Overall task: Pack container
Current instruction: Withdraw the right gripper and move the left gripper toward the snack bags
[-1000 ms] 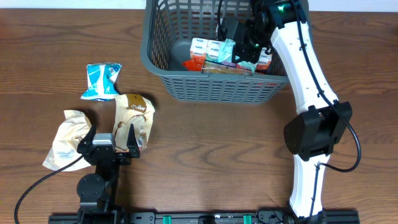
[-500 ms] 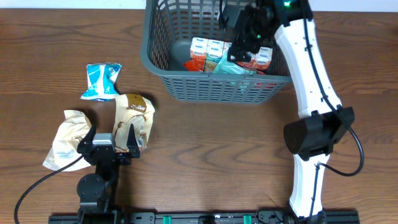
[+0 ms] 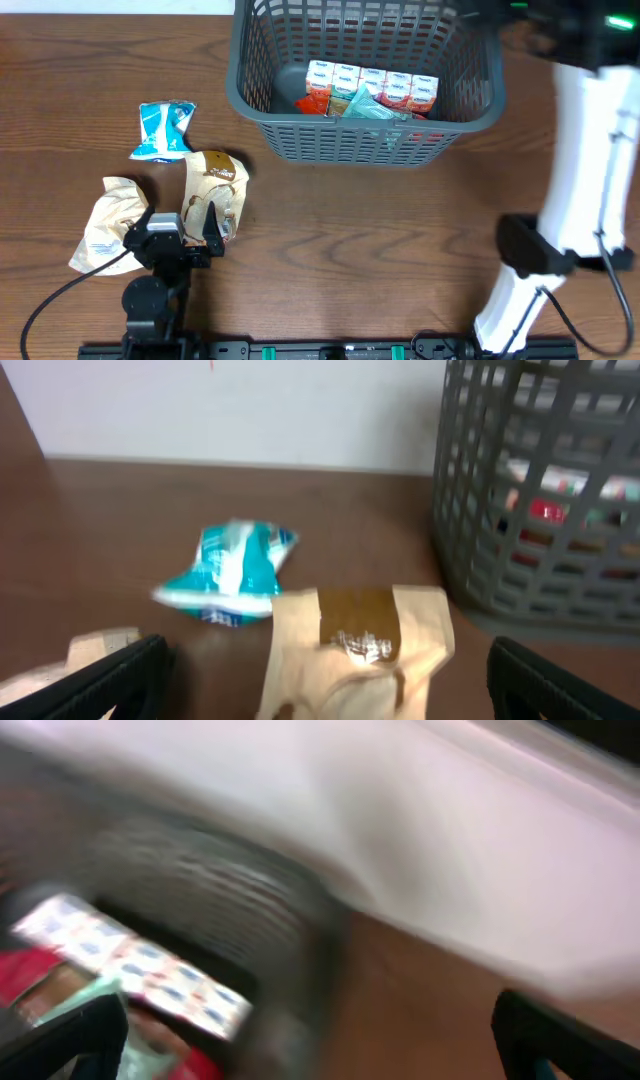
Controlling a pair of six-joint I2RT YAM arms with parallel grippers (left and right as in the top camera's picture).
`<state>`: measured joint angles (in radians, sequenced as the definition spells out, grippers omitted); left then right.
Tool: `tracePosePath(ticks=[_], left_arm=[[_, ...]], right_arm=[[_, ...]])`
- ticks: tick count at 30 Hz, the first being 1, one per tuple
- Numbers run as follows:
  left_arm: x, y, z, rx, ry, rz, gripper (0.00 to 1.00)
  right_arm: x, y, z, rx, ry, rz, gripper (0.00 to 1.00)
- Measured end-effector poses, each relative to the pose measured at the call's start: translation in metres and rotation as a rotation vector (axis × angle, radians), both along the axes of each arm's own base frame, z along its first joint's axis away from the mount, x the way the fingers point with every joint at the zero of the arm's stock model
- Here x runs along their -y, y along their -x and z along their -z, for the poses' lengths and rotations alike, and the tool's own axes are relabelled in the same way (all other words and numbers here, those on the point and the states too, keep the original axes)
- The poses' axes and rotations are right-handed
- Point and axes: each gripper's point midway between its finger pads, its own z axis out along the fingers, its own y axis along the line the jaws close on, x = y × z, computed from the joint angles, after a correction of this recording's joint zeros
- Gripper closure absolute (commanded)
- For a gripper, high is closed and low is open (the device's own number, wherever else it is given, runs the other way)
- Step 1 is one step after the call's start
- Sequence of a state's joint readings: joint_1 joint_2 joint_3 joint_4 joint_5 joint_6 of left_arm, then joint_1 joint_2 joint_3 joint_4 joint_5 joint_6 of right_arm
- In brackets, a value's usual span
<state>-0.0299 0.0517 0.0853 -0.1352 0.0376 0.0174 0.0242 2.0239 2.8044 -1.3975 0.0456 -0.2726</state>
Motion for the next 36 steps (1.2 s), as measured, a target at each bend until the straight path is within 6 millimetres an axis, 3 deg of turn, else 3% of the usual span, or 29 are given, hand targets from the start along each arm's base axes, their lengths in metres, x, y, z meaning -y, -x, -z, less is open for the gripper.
tracePosePath(ticks=[2,4,8,11,19,23,27,36], left_arm=[[0.000,0.002,-0.004,-0.051,0.004,-0.001,0.01],[0.000,0.003,-0.017,-0.086,0.008,-0.002,0.01],[0.000,-0.003,-0.069,-0.130,0.011,-0.003,0.01],[0.000,-0.011,-0.096,-0.193,0.012,-0.005,0.01],[0.001,-0.030,-0.144,-0.439,0.003,-0.007,0.01],[0.001,-0.036,-0.168,-0.514,0.001,-0.008,0.01],[0.000,-0.040,-0.187,-0.528,-0.006,-0.014,0.01],[-0.002,-0.035,-0.189,-0.559,-0.136,0.039,0.01]], right_arm=[[0.049,0.027,-0.009,-0.005,-0.060,0.189,0.01],[0.085,0.050,-0.013,-0.010,-0.110,0.336,0.01],[0.135,0.081,-0.006,-0.041,-0.173,0.540,0.01],[0.157,0.096,0.006,-0.086,-0.198,0.632,0.01],[0.196,0.119,0.050,-0.237,-0.271,0.784,0.01],[0.208,0.116,0.084,-0.329,-0.315,0.806,0.01],[0.208,0.108,0.119,-0.417,-0.343,0.789,0.01],[0.207,0.100,0.210,-0.594,-0.372,0.766,0.01]])
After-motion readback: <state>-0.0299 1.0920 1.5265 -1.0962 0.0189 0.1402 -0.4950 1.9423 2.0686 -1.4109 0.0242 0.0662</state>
